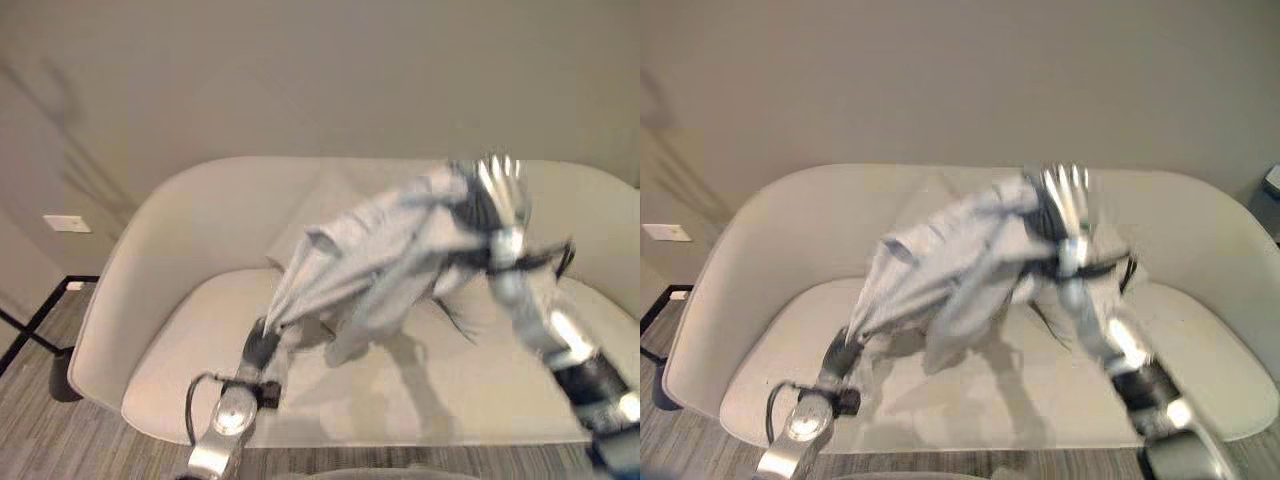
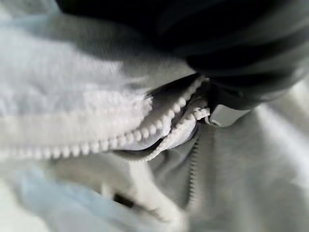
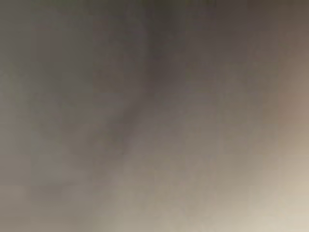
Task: Hang the clothes on the sofa on the clothes rack.
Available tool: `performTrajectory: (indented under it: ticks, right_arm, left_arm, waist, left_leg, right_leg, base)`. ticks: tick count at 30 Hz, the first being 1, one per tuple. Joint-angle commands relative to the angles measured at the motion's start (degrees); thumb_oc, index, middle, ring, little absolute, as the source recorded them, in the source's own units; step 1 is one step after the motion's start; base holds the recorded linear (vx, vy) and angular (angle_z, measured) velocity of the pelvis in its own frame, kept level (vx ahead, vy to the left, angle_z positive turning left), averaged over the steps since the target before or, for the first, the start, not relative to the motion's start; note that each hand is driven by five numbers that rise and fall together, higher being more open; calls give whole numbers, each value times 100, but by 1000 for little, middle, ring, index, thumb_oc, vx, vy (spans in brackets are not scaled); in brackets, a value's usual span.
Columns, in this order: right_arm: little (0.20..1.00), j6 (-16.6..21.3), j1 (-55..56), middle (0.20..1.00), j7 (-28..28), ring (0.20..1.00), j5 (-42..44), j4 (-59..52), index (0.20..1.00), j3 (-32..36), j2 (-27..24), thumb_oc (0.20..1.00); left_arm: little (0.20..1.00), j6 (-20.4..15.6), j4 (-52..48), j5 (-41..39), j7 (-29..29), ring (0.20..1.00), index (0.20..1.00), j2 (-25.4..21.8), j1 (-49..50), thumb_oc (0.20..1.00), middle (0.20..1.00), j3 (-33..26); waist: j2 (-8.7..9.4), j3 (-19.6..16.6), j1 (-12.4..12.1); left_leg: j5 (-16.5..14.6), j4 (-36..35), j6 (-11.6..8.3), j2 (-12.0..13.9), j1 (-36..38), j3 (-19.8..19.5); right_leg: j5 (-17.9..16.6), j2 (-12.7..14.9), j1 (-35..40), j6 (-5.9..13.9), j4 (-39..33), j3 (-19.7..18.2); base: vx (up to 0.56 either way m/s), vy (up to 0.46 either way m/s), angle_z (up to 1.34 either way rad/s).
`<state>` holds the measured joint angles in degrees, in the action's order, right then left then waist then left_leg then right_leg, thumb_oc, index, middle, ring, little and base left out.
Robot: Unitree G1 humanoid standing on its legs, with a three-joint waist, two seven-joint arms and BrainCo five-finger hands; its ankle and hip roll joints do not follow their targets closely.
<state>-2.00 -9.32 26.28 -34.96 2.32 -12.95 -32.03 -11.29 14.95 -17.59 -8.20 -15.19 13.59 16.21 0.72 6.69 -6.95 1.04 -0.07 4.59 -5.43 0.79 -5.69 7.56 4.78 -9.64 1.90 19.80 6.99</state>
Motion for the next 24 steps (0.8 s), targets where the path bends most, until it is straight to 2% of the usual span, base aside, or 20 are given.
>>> performTrajectory:
  ticks: [1,2,3,8,9,10,11,14,15,16,17,18,20,21,22,23,24]
  right_arm:
    - [200,291,151,200,244,200,81,-591,200,499,-36,200]
    - [200,334,496,200,140,200,6,-641,200,411,-51,200]
    - [200,374,675,200,112,200,55,-624,200,354,-10,200]
    - [200,615,1384,200,-90,200,648,-426,200,81,156,200]
    - [200,640,1503,200,-219,200,896,-325,200,-87,218,200]
    - [200,644,1494,200,-216,200,901,-316,200,-92,213,200]
    - [200,603,1512,200,-299,200,1191,-192,200,-238,279,200]
    - [200,595,1486,200,-411,200,1334,-159,200,-341,291,200]
    - [200,601,1420,200,-465,200,1364,-126,200,-417,301,200]
    - [200,637,1210,200,-470,200,1440,0,200,-557,328,200]
    - [200,646,1118,200,-461,200,1470,39,200,-604,324,200]
    - [200,649,1106,200,-456,200,1472,50,200,-609,325,200]
    - [200,684,921,200,-438,200,1463,90,200,-729,291,200]
    - [200,705,781,200,-436,200,1458,95,200,-804,236,200]
    - [200,698,717,200,-439,200,1466,123,200,-853,227,200]
    - [200,699,710,200,-437,200,1467,129,200,-856,225,200]
    - [200,683,685,200,-421,200,1484,163,200,-871,227,200]
  left_arm:
    - [200,-291,-178,-332,-5,200,200,-153,300,200,200,-273]
    - [200,-321,-323,-331,-23,200,200,-135,384,200,200,-309]
    - [200,-347,-424,-261,-67,200,200,-163,413,200,200,-307]
    - [200,-392,-786,-11,-181,200,200,-304,499,200,200,-345]
    - [200,-391,-774,-306,-214,200,200,-170,510,200,200,-331]
    - [200,-394,-770,-315,-210,200,200,-169,508,200,200,-334]
    - [200,-387,-670,-1137,-190,200,200,93,456,200,200,-293]
    - [200,-346,-830,-1536,-90,200,200,139,466,200,200,-272]
    - [200,-330,-824,-1563,-43,200,200,148,471,200,200,-224]
    - [200,-292,-666,-1379,-83,200,200,133,378,200,200,-143]
    - [200,-267,-578,-1298,-97,200,200,116,307,200,200,-99]
    - [200,-271,-569,-1295,-98,200,200,120,298,200,200,-102]
    - [200,-250,-488,-1134,-92,200,200,64,156,200,200,6]
    - [200,-230,-464,-975,-94,200,200,8,53,200,200,121]
    - [200,-216,-383,-1018,-80,200,200,25,-21,200,200,203]
    - [200,-223,-370,-1020,-79,200,200,31,-29,200,200,204]
    - [200,-203,-356,-1088,-59,200,200,41,-92,200,200,272]
  waist:
    - [90,-632,-189]
    - [-11,-554,-166]
    - [-71,-540,-142]
    - [-228,-416,-34]
    - [-305,-333,-28]
    - [-309,-332,-18]
    - [-357,-182,7]
    - [-340,-119,58]
    - [-311,-119,80]
    - [-237,-144,129]
    - [-210,-176,155]
    - [-213,-171,158]
    - [-180,-222,209]
    - [-204,-312,262]
    - [-215,-371,292]
    - [-227,-366,297]
    - [-249,-404,321]
  left_leg:
    - [61,-493,-26,-134,-261,188]
    - [233,-493,-123,-106,-523,208]
    - [297,-493,-162,-97,-643,196]
    - [569,-493,-310,-119,-977,161]
    - [712,-493,-446,-131,-1108,112]
    - [718,-493,-449,-131,-1111,105]
    - [731,-493,-574,-136,-1154,78]
    - [637,-375,-552,-10,-1086,168]
    - [531,-257,-556,94,-1053,195]
    - [367,-93,-588,403,-907,221]
    - [382,-39,-598,585,-879,237]
    - [372,-35,-604,592,-877,235]
    - [409,-8,-638,999,-702,304]
    - [667,-95,-763,1430,-509,363]
    - [869,-123,-858,1660,-460,393]
    - [890,-162,-870,1676,-438,389]
    - [1046,-227,-933,1854,-396,405]
  right_leg:
    - [313,-213,1002,208,-578,22]
    - [180,-253,1057,202,-1117,-42]
    - [73,-284,1090,190,-1357,-59]
    - [-222,-362,1342,170,-2082,19]
    - [-310,-329,1413,181,-2274,64]
    - [-320,-331,1417,180,-2287,71]
    - [-376,-244,1399,191,-2333,113]
    - [-518,-106,1304,233,-2310,131]
    - [-572,-19,1226,248,-2262,153]
    - [-621,155,1119,259,-2227,172]
    - [-650,223,1045,255,-2223,187]
    - [-641,216,1044,251,-2215,188]
    - [-623,332,995,248,-2192,221]
    - [-609,419,1004,273,-2183,253]
    - [-610,493,1004,319,-2180,271]
    - [-604,478,1010,313,-2176,277]
    - [-587,527,1013,339,-2152,291]
  base:
    - [-203,-104,-30]
    - [-209,-85,-17]
    - [-267,-106,-24]
    - [-164,-33,6]
    - [-119,11,18]
    - [-266,60,12]
    - [-210,72,20]
    - [-162,73,24]
    - [-130,94,20]
    - [-163,126,11]
    - [-114,92,11]
    - [-65,74,20]
    - [-32,141,37]
    - [-3,282,31]
    - [11,244,24]
    - [10,197,25]
    - [-5,365,41]
